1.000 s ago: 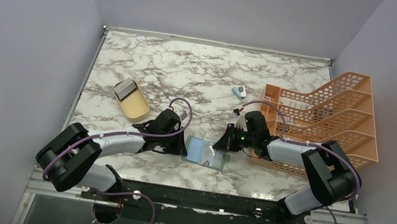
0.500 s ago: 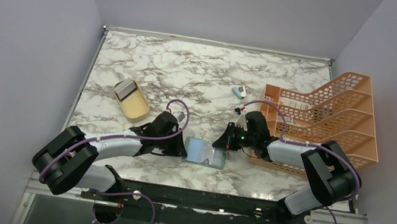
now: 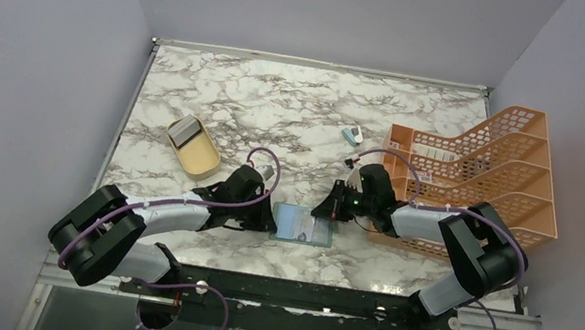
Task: Put the credit cards into the card holder
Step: Insert the credit card into the card holder.
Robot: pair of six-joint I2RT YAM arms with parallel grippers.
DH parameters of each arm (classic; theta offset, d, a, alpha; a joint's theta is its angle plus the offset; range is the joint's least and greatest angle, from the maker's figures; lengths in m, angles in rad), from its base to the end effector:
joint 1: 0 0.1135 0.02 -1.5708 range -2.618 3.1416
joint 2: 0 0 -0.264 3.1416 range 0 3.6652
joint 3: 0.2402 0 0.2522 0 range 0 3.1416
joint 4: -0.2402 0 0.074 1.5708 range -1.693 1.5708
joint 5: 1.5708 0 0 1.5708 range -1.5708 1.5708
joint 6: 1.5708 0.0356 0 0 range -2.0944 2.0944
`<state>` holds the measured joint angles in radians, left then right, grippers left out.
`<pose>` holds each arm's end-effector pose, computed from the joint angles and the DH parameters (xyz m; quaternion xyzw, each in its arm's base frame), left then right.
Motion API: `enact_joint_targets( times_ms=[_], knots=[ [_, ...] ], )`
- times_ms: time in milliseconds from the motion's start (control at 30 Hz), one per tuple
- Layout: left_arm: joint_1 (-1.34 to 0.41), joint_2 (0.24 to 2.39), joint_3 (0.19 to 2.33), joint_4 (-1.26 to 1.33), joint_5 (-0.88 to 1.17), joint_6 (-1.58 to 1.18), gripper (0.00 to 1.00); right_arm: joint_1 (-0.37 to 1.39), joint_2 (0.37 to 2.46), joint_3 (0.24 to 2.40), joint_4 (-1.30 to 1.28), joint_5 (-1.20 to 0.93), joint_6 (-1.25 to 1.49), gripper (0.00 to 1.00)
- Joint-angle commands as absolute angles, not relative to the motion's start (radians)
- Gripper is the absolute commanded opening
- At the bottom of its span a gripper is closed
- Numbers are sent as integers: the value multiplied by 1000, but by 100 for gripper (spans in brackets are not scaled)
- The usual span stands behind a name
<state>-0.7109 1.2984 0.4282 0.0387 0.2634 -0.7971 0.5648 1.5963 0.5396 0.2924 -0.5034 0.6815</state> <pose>0.1650 -0.1543 0.1391 0.0076 0.9256 -0.3344 0.1773 0.2234 0.1619 0.1208 -0.0456 0.8950 0.4078 0.1749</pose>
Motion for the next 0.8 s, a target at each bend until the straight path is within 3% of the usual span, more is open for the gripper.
enact_joint_targets(
  times_ms=[0, 400, 467, 600, 767],
  knots=[
    [-733, 1330, 421, 4, 292, -798, 13, 583, 1632, 563, 306, -504, 683, 1],
    [-742, 1343, 431, 23, 292, -799, 13, 616, 1654, 582, 310, -492, 715, 2],
    [-744, 1348, 434, 29, 293, -799, 13, 621, 1653, 596, 285, -484, 715, 9],
    [-744, 1338, 460, -4, 276, -768, 17, 621, 1624, 651, 132, -423, 714, 35],
    [-743, 1293, 506, -89, 202, -776, 23, 624, 1532, 642, 36, -383, 721, 60]
  ],
)
